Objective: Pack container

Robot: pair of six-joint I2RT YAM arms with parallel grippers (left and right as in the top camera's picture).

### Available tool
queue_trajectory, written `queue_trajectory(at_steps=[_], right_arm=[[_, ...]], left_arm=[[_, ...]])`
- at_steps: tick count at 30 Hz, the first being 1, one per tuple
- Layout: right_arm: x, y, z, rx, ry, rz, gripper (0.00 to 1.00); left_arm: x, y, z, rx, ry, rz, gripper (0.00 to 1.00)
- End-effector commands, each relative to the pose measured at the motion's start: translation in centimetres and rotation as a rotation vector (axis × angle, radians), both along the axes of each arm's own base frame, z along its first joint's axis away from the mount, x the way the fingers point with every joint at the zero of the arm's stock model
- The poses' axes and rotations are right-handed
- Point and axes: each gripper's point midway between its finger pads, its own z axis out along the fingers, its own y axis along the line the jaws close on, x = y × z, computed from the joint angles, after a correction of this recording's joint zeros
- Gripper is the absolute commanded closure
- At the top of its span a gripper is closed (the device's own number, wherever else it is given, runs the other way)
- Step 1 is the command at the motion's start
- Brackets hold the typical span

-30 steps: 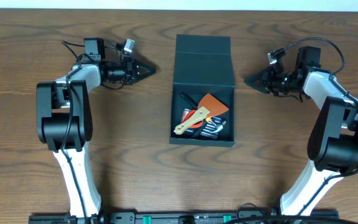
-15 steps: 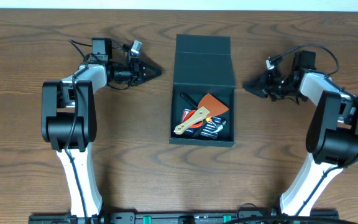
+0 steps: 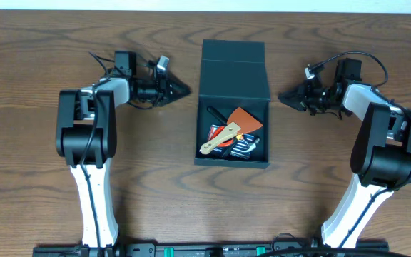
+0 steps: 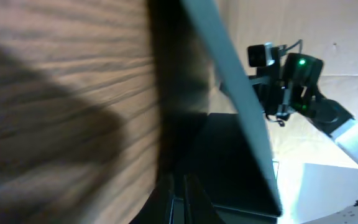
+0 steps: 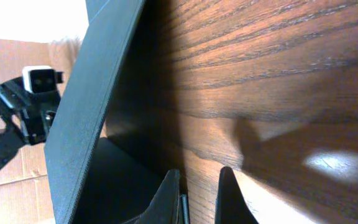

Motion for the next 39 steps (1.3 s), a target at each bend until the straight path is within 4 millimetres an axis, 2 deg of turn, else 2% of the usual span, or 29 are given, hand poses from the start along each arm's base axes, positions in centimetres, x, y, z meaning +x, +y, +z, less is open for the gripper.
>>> queue_trajectory(at_steps=[1, 10, 21, 30, 39], right_arm=[[-0.1, 1.1, 0.2, 0.025, -0.006, 0.022, 0.99], [0.9, 3.0, 0.6, 0.036, -0.027, 0.027, 0.99], [1.0, 3.0, 0.6, 0.046, -0.020, 0.019, 0.99], [0.5, 3.8, -0.7, 0.112, 0.015, 0.039, 0.99], [1.1, 4.6, 0.3, 0.155, -0.055, 0.077, 0.99]], left_arm=[[0.2, -0.3, -0.2, 0.003, -0.008, -0.004, 0.94], [0.2, -1.1, -0.1, -0.001, -0.013, -0.014, 0.94], [0.1, -1.5, 0.0, -0.001, -0.021, -0.024, 0.94], [0.1, -1.5, 0.0, -0.002, -0.020, -0.024, 0.94], [1.1, -1.7, 1.2, -0.046, -0.044, -0.015, 0.94]])
